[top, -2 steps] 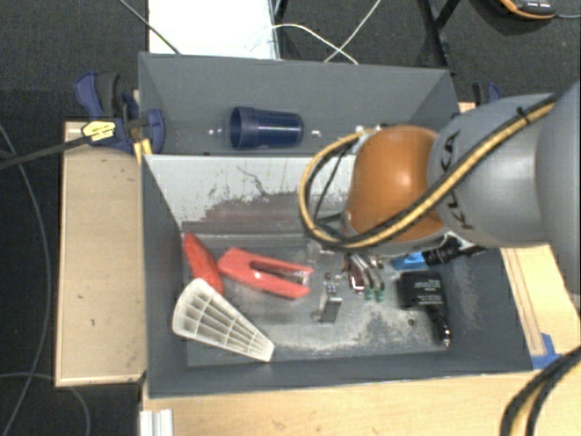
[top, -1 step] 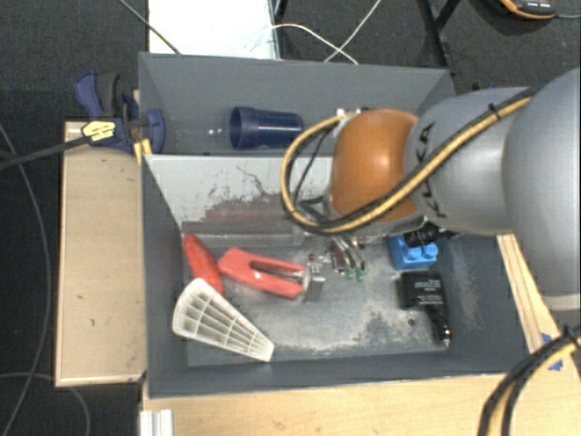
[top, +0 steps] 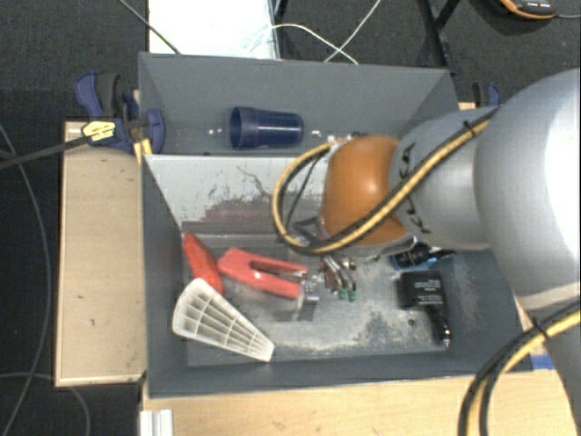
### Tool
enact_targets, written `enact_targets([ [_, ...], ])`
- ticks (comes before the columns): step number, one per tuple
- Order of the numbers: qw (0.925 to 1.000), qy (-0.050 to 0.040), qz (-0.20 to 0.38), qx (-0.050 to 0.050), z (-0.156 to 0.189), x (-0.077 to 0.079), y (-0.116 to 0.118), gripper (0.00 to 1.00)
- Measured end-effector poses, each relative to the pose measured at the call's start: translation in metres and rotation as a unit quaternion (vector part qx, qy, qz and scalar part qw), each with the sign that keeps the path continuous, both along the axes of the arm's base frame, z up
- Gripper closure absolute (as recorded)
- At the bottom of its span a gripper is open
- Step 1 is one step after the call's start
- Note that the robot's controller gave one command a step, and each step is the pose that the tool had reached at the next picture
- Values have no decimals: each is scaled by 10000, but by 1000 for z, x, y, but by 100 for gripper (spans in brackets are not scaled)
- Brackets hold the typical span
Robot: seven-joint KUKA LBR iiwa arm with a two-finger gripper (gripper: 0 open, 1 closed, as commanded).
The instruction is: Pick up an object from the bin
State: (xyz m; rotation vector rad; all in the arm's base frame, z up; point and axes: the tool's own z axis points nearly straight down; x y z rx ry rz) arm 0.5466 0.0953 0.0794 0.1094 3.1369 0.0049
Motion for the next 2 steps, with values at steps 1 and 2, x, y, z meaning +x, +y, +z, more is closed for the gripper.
enact_targets([
  [1, 9999, -54, -83, 16, -9, 5, -6, 0],
  [2, 10000, -34, 6, 8, 3, -1, -9, 0],
])
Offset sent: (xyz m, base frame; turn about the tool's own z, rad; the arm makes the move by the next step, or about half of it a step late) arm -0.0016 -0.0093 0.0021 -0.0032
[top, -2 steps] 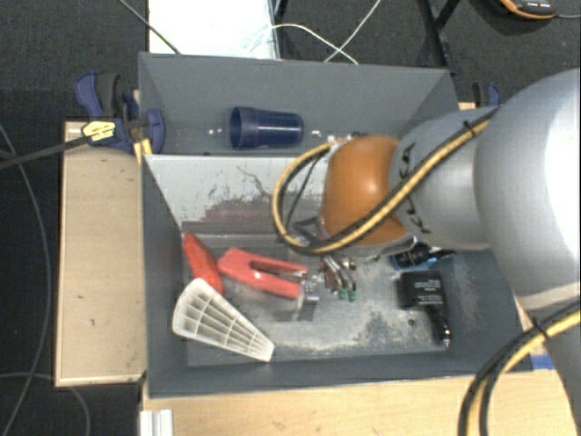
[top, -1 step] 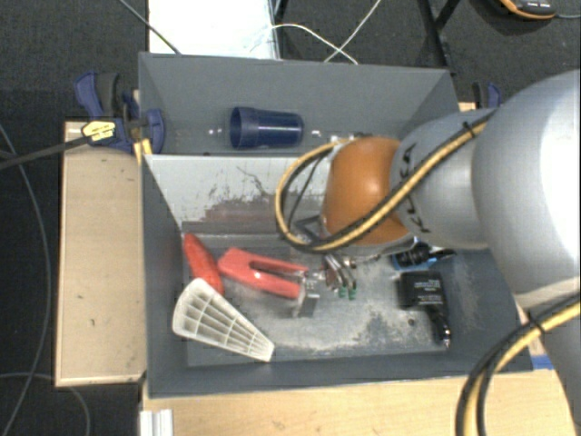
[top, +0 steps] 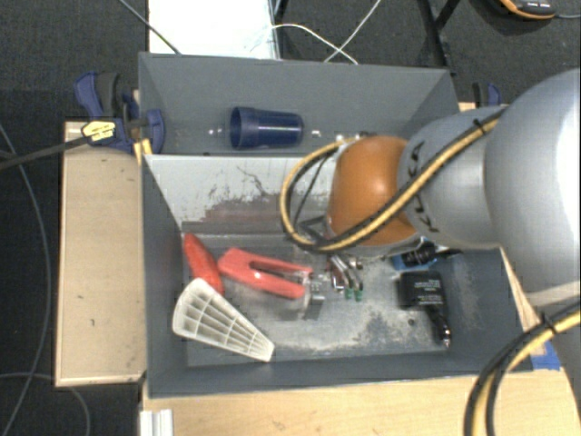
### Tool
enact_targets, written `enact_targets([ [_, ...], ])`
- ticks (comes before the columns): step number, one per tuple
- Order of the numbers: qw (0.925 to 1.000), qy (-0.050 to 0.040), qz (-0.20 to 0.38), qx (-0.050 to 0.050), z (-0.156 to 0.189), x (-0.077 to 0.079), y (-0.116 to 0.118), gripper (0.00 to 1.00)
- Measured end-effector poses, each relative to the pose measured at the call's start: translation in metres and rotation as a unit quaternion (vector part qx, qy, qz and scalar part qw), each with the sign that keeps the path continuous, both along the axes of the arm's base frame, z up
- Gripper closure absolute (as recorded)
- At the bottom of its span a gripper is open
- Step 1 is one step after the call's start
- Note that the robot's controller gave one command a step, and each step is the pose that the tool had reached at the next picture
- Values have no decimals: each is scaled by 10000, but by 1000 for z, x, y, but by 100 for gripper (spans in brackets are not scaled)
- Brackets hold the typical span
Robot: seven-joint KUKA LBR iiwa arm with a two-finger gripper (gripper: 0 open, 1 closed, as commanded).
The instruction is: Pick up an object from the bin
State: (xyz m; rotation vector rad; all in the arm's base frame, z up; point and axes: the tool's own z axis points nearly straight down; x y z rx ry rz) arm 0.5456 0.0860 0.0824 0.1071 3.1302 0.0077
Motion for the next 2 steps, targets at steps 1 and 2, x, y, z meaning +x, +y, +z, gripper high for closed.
enact_targets([
  [1, 9999, -9, -107, 6, -5, 2, 4, 100],
  [2, 9999, -9, -112, 6, -5, 2, 4, 100],
])
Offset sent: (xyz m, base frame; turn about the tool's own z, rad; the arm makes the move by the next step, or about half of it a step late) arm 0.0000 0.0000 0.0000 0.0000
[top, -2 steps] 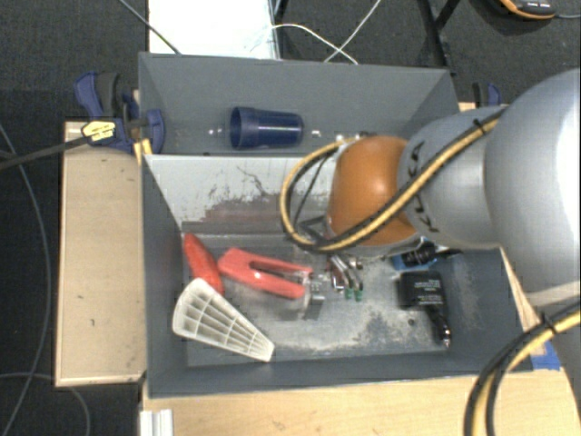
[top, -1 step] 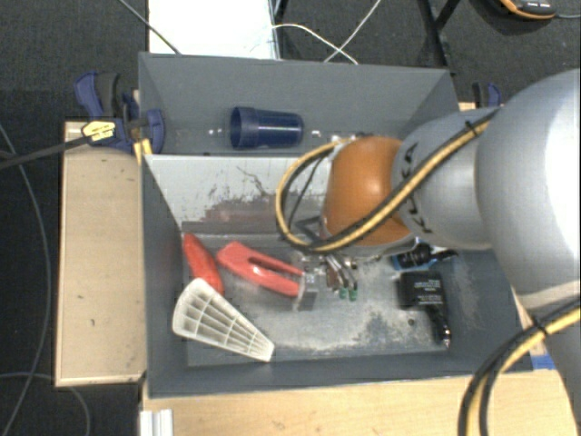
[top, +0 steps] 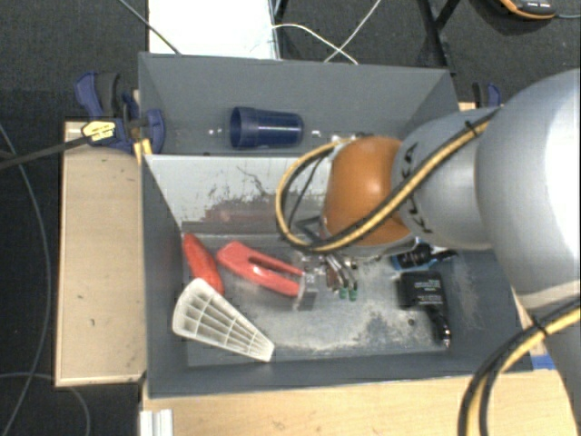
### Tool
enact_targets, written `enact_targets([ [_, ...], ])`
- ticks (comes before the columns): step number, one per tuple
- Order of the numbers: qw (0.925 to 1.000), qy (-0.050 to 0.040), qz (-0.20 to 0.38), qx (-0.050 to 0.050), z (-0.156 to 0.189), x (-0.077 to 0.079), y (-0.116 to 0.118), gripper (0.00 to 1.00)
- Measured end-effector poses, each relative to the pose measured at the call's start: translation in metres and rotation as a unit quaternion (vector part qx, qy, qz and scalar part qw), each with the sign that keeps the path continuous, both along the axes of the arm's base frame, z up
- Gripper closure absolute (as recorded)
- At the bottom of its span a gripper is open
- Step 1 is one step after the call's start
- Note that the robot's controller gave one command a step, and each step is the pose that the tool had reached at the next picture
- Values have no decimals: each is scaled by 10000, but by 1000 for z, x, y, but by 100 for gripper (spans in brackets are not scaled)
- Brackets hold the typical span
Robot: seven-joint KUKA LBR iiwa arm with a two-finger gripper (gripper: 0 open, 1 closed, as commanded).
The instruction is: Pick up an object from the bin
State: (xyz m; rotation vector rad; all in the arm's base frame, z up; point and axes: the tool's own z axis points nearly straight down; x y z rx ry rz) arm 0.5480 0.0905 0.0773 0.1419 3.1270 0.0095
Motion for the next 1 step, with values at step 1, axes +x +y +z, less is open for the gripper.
enact_targets([
  [1, 10000, 23, 97, -4, 99, -3, 3, 100],
])
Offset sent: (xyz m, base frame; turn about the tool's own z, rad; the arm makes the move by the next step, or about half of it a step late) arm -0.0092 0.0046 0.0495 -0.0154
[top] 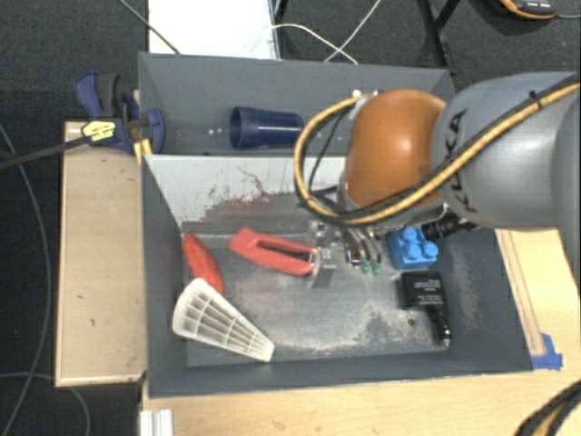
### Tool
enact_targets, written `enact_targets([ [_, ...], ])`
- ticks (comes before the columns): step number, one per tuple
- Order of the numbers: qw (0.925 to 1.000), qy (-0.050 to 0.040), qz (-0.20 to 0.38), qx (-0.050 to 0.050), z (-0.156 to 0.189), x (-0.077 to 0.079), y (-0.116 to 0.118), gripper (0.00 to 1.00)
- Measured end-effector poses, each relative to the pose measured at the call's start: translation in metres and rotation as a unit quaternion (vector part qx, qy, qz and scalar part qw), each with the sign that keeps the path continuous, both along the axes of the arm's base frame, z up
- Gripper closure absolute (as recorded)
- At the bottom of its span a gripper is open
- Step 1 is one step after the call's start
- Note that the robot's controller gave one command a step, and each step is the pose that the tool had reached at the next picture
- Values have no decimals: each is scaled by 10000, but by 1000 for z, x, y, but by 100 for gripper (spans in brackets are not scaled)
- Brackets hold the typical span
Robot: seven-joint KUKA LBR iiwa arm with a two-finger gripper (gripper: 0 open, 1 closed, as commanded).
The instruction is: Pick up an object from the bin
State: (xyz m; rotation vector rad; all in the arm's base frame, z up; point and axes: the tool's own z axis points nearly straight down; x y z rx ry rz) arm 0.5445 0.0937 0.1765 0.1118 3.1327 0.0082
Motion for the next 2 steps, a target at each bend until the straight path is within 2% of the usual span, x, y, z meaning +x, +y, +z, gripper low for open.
enact_targets([
  [1, 10000, -14, -7, 2, -41, -4, 1, 100],
  [2, 10000, -71, -30, 13, 40, -5, -5, 100],
])
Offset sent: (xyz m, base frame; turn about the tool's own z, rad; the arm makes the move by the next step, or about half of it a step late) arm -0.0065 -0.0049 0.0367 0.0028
